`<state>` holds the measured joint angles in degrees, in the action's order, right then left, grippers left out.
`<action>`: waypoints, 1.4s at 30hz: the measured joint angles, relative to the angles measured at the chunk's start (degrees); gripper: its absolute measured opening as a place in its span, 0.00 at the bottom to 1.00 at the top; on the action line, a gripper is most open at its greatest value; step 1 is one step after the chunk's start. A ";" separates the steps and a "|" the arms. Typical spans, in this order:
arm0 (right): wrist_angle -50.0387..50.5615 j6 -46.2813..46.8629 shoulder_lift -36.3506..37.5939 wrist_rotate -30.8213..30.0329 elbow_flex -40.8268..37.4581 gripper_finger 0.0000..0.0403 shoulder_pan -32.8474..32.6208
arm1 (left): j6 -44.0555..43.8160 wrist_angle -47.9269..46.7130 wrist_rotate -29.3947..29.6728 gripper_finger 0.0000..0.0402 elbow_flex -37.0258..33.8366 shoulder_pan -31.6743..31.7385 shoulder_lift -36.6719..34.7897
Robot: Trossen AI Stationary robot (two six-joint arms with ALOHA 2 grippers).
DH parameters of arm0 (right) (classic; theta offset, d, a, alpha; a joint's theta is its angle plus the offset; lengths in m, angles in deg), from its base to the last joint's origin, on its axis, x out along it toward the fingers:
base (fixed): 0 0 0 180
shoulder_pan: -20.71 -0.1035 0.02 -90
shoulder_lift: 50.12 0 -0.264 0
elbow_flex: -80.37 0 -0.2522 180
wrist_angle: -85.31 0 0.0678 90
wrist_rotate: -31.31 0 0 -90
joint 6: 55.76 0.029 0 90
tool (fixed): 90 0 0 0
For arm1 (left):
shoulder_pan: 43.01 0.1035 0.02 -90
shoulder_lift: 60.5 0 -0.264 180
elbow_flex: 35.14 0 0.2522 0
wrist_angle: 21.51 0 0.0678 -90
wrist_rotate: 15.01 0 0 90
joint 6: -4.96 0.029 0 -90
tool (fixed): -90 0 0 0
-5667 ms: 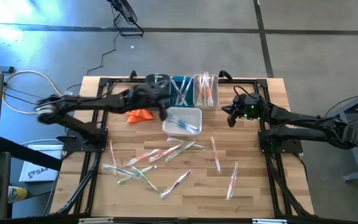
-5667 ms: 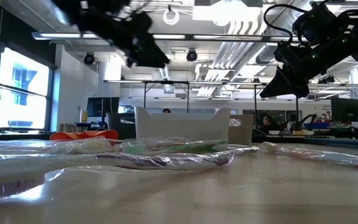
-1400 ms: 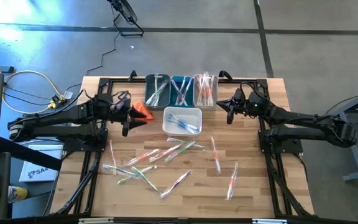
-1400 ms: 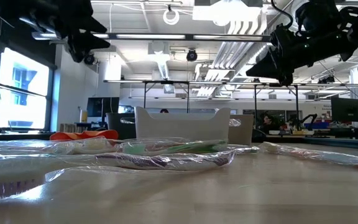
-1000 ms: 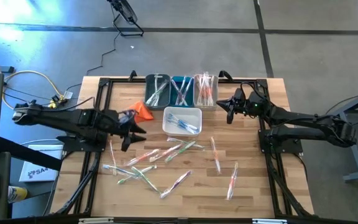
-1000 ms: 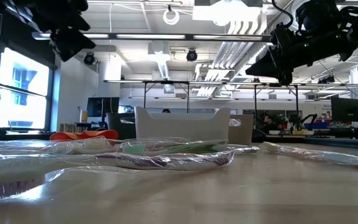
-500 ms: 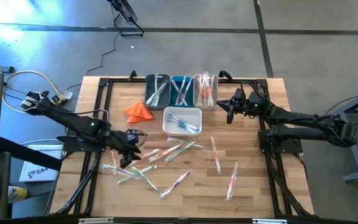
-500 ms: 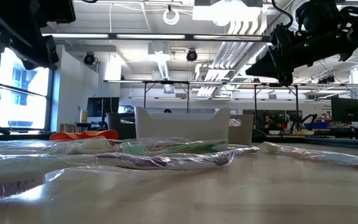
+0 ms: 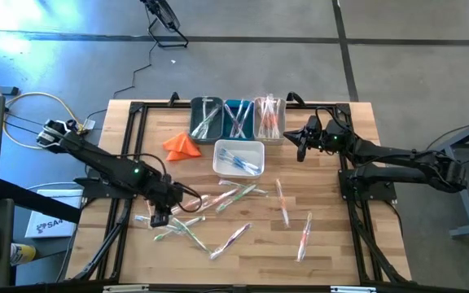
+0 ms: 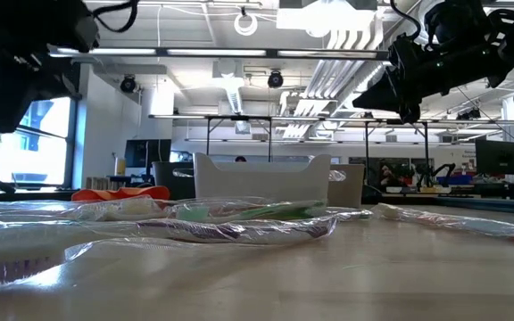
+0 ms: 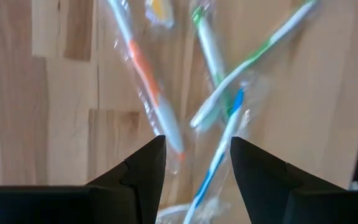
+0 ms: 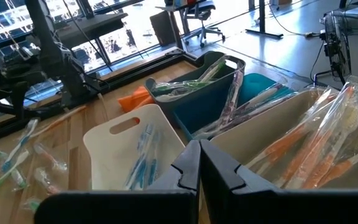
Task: Pick & Place Toothbrushes
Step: Put the blue toothbrush into the white bin
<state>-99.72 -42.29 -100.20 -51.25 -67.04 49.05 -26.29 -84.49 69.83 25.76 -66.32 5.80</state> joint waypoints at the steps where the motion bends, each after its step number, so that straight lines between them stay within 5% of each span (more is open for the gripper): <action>1: 0.00 -0.20 0.00 0.00 0.00 0.01 0.00 | 0.00 -0.54 0.04 0.44 0.00 0.00 0.53; 11: 0.12 -1.29 0.02 -0.02 0.00 0.01 0.02 | 1.31 -6.89 -4.59 0.44 0.00 0.00 5.65; 27: 0.20 -1.33 0.02 -0.04 -0.02 0.01 0.04 | 4.75 -6.10 -4.81 0.44 0.00 -8.17 13.37; 42: 0.20 -1.33 0.02 -0.02 -0.02 0.01 0.04 | 3.77 -1.68 -6.46 0.44 0.00 -8.24 18.99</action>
<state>-99.52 -43.62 -100.18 -51.27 -67.07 49.09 -22.52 -86.17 63.37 25.76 -74.56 24.79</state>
